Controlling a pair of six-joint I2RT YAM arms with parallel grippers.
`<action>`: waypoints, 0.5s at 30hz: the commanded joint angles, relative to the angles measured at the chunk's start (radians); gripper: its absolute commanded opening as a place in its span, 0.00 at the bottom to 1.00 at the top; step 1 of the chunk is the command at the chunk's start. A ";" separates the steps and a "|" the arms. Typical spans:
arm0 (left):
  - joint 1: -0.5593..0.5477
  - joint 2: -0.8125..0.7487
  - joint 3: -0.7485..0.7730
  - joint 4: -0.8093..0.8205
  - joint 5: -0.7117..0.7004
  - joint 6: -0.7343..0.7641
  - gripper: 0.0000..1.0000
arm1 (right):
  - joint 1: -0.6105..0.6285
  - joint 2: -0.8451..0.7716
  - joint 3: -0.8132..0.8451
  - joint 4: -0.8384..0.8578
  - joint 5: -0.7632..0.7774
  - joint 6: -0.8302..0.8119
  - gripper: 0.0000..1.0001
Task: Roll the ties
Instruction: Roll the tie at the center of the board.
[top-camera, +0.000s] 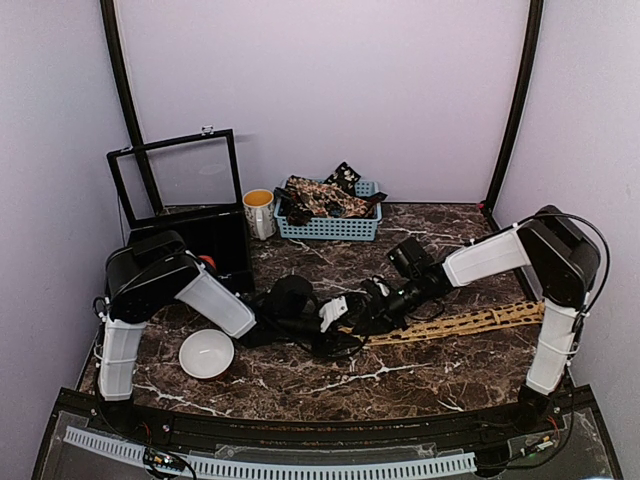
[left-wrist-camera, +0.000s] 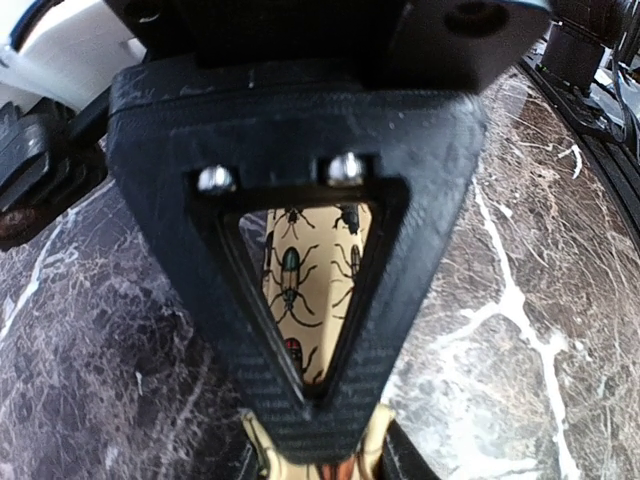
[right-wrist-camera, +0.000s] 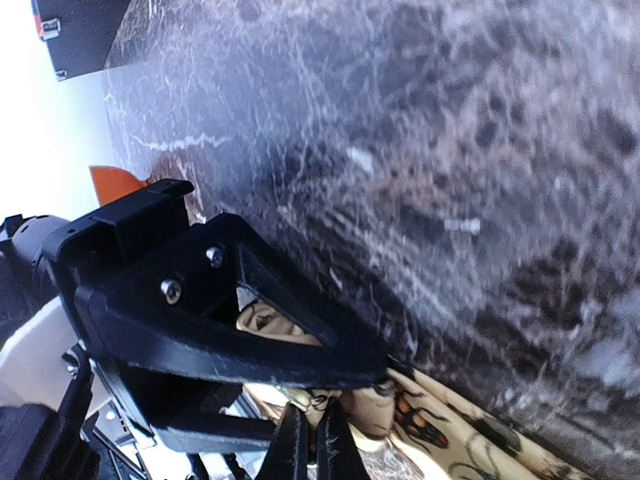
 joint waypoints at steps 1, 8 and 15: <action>-0.003 -0.032 -0.077 -0.093 -0.009 0.030 0.32 | -0.039 -0.047 -0.051 0.027 -0.013 0.008 0.00; 0.032 -0.036 -0.073 -0.134 0.021 0.042 0.37 | -0.046 0.010 -0.102 0.027 0.016 -0.030 0.00; 0.047 -0.079 -0.097 -0.061 0.030 0.007 0.57 | -0.045 0.035 -0.127 -0.023 0.060 -0.098 0.00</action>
